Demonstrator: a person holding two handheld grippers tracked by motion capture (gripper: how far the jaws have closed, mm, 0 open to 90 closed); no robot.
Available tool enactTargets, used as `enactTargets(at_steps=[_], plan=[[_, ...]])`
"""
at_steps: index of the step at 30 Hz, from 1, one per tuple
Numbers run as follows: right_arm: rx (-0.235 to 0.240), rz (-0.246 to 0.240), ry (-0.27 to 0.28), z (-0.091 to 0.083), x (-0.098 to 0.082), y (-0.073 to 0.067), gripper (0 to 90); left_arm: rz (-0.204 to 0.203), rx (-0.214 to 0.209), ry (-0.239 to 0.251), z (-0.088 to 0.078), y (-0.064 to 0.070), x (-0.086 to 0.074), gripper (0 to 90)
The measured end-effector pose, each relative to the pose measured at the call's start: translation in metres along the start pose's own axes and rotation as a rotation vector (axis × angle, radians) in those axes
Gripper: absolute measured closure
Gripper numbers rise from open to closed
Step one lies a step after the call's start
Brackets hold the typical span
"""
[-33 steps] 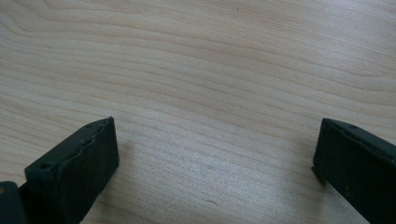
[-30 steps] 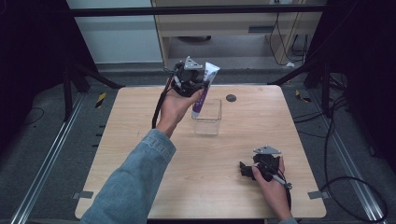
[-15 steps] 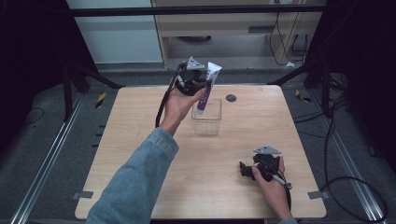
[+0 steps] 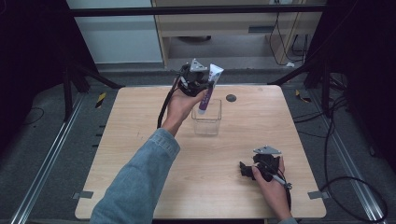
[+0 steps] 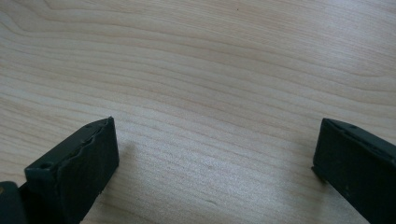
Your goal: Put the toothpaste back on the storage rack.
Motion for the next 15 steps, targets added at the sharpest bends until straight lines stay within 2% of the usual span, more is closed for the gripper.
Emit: enactTargets(at_steps=[3,8,12,15], plan=[[0.000,0.000,0.000,0.000,0.000,0.000,0.3,-0.007,-0.002,0.002,0.001,-0.001,-0.002,79.8],[0.002,0.004,-0.001,0.000,0.000,0.000,0.3,0.017,0.013,-0.007,0.006,-0.003,-0.005,79.9],[0.002,0.004,-0.001,0.000,0.000,0.000,0.3,-0.005,0.007,-0.013,0.008,-0.005,-0.010,79.9],[0.002,0.003,-0.001,0.000,0.000,0.000,0.3,-0.004,0.010,-0.018,0.009,-0.007,-0.012,79.9]])
Point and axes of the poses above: each handheld gripper's, and its own axes: z roughly forward along the jaws, x roughly out of its top, y roughly to its right, the point moved 4 cm from there along z, roughly forward along the jaws, and after that the axes turned 14 degrees about -z, right-handed, at the moved point
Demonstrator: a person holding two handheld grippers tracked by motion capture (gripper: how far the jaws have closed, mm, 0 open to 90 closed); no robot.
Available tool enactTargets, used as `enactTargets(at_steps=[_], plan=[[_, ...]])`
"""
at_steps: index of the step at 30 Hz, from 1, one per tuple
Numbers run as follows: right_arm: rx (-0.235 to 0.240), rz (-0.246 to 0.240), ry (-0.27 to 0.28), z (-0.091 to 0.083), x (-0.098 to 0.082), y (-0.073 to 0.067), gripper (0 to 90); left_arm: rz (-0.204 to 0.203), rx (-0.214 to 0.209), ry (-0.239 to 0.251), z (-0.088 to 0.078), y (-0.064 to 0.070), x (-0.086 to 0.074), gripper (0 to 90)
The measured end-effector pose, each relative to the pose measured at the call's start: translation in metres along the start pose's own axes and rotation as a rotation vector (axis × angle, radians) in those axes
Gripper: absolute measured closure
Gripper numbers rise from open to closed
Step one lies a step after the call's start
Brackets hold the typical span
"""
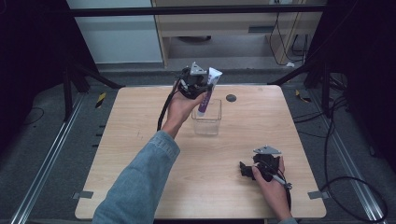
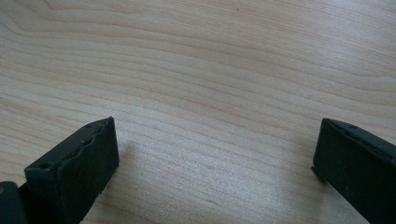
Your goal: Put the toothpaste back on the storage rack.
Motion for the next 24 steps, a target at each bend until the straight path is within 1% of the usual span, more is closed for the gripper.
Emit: enactTargets(at_steps=[7,12,16,18,21,24], plan=[[0.000,0.001,0.000,0.000,0.000,0.000,0.3,-0.014,-0.005,0.009,0.003,-0.004,-0.004,79.9],[0.001,0.003,0.001,0.000,0.000,0.000,0.3,-0.009,-0.009,0.001,0.009,-0.003,-0.009,79.9],[0.001,0.001,0.002,0.000,0.000,0.000,0.3,-0.004,-0.008,-0.017,0.014,-0.003,-0.015,79.9],[0.000,0.001,0.002,0.000,0.000,0.000,0.3,-0.008,-0.009,-0.020,0.016,-0.003,-0.018,79.9],[0.000,0.001,0.002,0.000,0.000,0.000,0.3,-0.009,-0.009,-0.024,0.017,-0.004,-0.021,79.9],[0.000,0.001,0.002,0.000,0.000,0.000,0.3,-0.001,-0.012,-0.027,0.018,-0.004,-0.023,79.9]])
Point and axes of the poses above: each handheld gripper's, and its own axes: z roughly forward along the jaws, x roughly out of its top, y roughly to its right, the point moved 4 cm from there along z, roughly forward along the jaws, and after that the axes turned 14 degrees about -z, right-handed, at the moved point
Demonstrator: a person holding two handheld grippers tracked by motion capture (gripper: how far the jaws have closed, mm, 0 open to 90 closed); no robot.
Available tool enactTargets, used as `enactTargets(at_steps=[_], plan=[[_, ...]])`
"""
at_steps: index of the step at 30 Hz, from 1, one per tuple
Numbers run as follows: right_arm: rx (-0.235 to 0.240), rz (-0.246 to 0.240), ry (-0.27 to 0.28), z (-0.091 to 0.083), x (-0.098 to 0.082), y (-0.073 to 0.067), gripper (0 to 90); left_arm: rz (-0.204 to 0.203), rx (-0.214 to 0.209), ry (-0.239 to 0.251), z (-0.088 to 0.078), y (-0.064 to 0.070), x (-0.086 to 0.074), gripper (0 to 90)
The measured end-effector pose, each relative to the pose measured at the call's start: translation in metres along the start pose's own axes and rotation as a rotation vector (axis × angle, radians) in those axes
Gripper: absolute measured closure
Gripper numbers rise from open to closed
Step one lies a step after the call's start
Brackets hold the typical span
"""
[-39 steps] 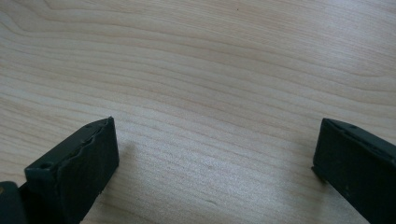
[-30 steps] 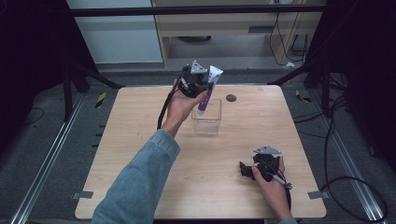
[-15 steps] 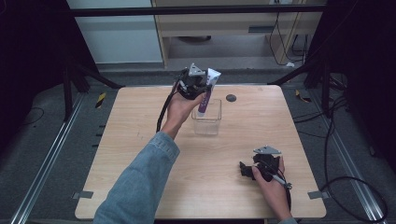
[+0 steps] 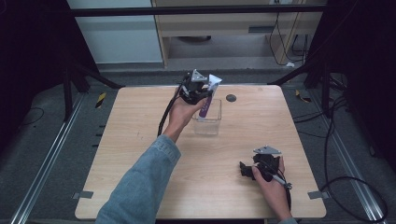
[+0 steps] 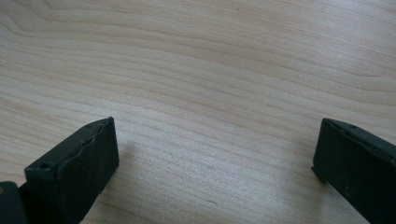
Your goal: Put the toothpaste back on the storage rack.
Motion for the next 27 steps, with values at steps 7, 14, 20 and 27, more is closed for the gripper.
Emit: enactTargets(at_steps=[7,14,20,27], plan=[[0.000,0.000,0.000,0.000,0.000,0.000,0.3,0.004,0.002,-0.018,0.007,0.000,-0.009,79.9],[0.000,0.000,0.000,0.000,0.000,0.000,0.3,0.010,0.000,-0.031,0.012,0.003,-0.015,79.9],[0.000,0.000,0.000,0.000,0.000,0.000,0.3,0.022,0.001,-0.038,0.013,0.005,-0.017,79.9],[0.000,0.000,0.000,0.000,0.000,0.000,0.3,0.024,0.004,-0.038,0.012,0.004,-0.018,79.9]])
Point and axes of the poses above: each handheld gripper's, and its own axes: z roughly forward along the jaws, x roughly out of its top, y roughly to its right, the point moved 4 cm from there along z, roughly forward along the jaws, and after that the axes turned 14 degrees about -z, right-handed, at the moved point
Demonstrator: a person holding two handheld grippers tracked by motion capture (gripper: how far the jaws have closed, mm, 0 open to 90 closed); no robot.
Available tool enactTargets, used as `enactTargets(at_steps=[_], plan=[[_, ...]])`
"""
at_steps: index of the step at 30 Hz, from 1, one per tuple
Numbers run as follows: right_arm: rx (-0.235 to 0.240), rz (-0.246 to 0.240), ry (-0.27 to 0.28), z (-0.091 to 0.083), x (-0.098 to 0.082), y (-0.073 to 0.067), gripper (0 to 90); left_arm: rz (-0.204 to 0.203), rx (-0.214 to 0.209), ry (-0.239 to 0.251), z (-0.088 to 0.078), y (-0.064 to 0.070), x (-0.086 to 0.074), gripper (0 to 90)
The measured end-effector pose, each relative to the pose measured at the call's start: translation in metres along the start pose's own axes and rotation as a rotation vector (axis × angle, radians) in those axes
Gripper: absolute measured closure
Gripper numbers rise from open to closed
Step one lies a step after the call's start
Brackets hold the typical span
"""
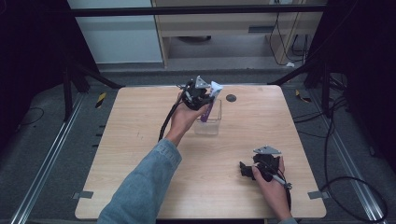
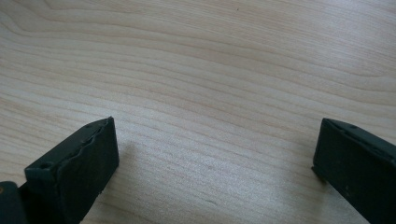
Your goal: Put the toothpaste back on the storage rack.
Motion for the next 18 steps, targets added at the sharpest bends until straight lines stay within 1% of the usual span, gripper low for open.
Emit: enactTargets(at_steps=[4,9,18], plan=[[0.000,0.000,0.000,0.000,0.000,0.000,0.3,-0.008,-0.002,-0.010,0.003,0.000,-0.004,79.9],[-0.001,0.000,0.000,0.000,0.000,0.000,0.3,-0.006,0.002,-0.028,0.006,-0.001,-0.008,79.9],[0.000,0.000,0.000,0.000,0.000,0.000,0.3,-0.008,0.000,-0.041,0.010,0.000,-0.012,79.9]])
Point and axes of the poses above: each handheld gripper's, and its own axes: z roughly forward along the jaws, x roughly out of its top, y roughly to its right, the point moved 4 cm from there along z, roughly forward along the jaws, and after that the axes turned 14 degrees about -z, right-handed, at the moved point
